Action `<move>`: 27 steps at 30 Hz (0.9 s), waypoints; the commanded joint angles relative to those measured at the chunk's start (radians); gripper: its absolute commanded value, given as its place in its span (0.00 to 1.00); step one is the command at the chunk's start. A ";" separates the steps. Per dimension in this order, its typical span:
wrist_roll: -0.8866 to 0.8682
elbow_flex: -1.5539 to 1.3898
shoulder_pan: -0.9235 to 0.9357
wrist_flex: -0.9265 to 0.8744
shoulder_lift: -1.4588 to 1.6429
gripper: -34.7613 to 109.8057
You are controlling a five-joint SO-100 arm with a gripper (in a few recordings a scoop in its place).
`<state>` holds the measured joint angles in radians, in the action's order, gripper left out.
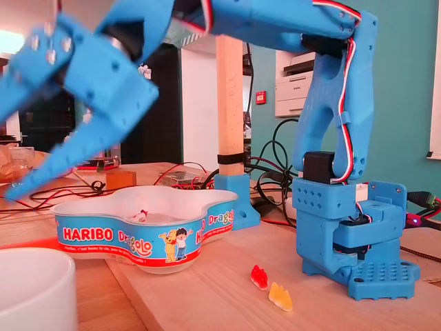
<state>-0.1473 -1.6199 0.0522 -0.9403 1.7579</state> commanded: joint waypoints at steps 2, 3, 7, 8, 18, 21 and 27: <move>0.014 0.043 -0.067 -0.012 0.206 0.36; 0.035 0.028 -0.086 -0.012 0.252 0.36; 0.167 -0.101 -0.179 -0.009 0.448 0.36; 0.189 -0.146 -0.196 0.002 0.497 0.36; 0.245 -0.747 -0.247 0.265 0.982 0.37; 0.245 -0.974 -0.247 0.383 1.183 0.37; 0.245 -1.327 -0.247 0.575 1.542 0.36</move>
<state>0.0844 -2.8517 -0.1825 -0.4326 3.1983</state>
